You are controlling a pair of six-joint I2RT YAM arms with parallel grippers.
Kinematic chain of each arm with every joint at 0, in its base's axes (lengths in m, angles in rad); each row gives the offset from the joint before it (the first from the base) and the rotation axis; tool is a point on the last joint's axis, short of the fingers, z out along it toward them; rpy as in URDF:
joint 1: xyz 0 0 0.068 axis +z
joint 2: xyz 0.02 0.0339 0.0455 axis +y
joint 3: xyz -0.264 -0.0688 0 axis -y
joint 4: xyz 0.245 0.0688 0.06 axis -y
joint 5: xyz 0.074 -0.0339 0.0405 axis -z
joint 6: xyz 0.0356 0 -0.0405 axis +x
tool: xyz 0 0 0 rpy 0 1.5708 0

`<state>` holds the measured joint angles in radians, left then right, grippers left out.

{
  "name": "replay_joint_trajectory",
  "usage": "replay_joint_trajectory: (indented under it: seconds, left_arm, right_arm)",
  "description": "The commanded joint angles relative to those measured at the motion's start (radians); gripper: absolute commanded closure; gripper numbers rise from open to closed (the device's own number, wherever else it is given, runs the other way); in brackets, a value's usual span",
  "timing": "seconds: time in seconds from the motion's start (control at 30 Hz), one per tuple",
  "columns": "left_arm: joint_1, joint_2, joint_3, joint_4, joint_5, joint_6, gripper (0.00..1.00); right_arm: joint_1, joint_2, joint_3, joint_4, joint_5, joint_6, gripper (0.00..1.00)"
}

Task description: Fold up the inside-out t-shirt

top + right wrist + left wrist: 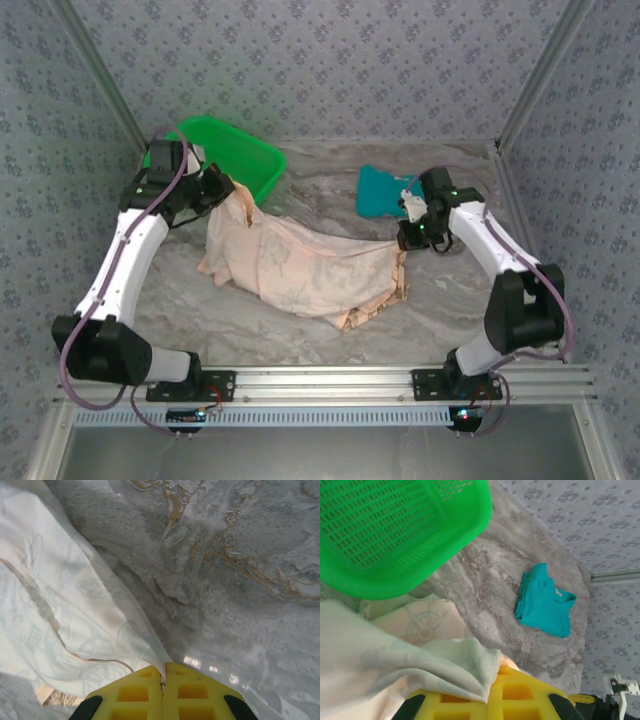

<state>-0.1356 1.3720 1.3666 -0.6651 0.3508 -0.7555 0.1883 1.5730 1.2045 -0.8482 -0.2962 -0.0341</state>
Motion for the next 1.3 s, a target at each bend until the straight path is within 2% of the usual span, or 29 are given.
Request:
replay_joint_trajectory:
  seconds: [0.0,0.07,0.17,0.27,0.4,0.47,0.53,0.7,0.87,1.13,1.27]
  left_arm:
    - [0.03,0.023,-0.006,0.06,0.006,0.032,1.0]
    - [0.043,0.045,-0.031,0.076,0.019,0.034,1.0]
    - [0.06,0.063,-0.06,0.092,0.052,0.025,1.0]
    - [0.07,0.062,-0.07,0.087,0.06,0.028,1.0]
    - [0.073,0.057,-0.076,0.078,0.06,0.036,1.0]
    - [0.074,0.058,-0.08,0.076,0.065,0.035,1.0]
    - [0.073,0.057,-0.085,0.079,0.071,0.035,1.0]
    - [0.076,0.063,-0.085,0.078,0.074,0.038,1.0]
    - [0.075,0.064,-0.078,0.077,0.074,0.038,1.0]
    - [0.075,0.061,-0.081,0.076,0.083,0.032,1.0]
    - [0.077,0.058,-0.08,0.075,0.084,0.03,1.0]
  right_arm:
    - [-0.004,0.056,0.027,0.061,0.008,0.066,0.81]
    - [-0.005,0.086,0.043,0.06,0.047,0.085,0.66]
    - [-0.004,0.058,0.033,0.038,0.108,0.139,0.6]
    - [0.03,-0.05,-0.022,-0.01,0.136,0.243,0.55]
    - [0.167,-0.235,-0.162,-0.016,0.169,0.478,0.49]
    - [0.195,-0.275,-0.231,0.003,0.169,0.623,0.49]
    - [0.192,-0.287,-0.309,0.075,0.117,0.727,0.49]
    - [0.201,-0.253,-0.385,0.198,0.066,0.857,0.5]
    - [0.17,-0.203,-0.426,0.287,0.03,0.894,0.54]
    - [0.163,-0.231,-0.379,0.168,0.091,0.956,0.54]
    - [0.226,-0.273,-0.389,0.132,0.136,1.057,0.52]
